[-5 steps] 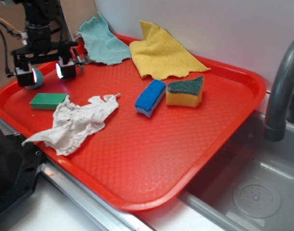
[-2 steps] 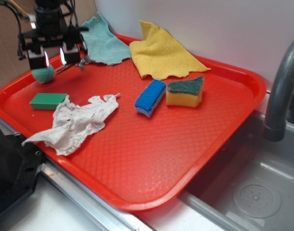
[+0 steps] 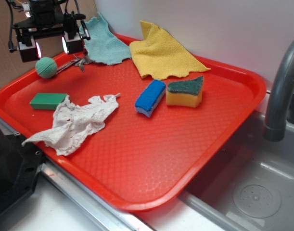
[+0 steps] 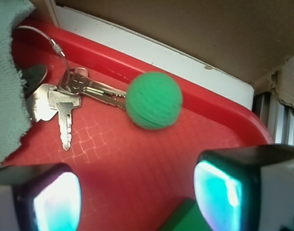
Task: Grab the green ball.
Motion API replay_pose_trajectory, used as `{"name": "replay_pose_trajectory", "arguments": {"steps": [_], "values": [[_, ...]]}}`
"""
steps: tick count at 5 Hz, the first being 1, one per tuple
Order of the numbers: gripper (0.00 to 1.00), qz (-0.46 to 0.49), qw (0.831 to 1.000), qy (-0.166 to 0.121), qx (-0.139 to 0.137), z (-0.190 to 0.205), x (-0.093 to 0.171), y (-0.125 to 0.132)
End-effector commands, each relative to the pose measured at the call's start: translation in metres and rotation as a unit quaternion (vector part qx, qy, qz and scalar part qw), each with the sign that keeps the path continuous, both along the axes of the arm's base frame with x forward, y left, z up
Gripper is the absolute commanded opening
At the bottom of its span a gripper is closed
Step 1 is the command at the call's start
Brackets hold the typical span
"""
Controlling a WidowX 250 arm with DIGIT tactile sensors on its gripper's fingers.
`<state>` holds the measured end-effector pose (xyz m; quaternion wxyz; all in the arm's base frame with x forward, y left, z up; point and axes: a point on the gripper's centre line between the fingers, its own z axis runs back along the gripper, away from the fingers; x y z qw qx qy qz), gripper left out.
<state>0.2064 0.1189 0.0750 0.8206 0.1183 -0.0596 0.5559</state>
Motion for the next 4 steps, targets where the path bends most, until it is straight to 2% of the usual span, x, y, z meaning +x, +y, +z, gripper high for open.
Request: {"name": "replay_pose_trajectory", "arguments": {"steps": [1,2,3,4], "values": [[1.00,0.009,1.000,-0.027,0.000,0.002,-0.026,0.027],[1.00,0.001,0.998,-0.058,-0.033,-0.007,-0.019,0.041],[1.00,0.005,0.997,-0.058,-0.051,-0.017,-0.003,0.050],[1.00,0.009,0.996,-0.062,-0.056,-0.026,0.004,0.054]]}}
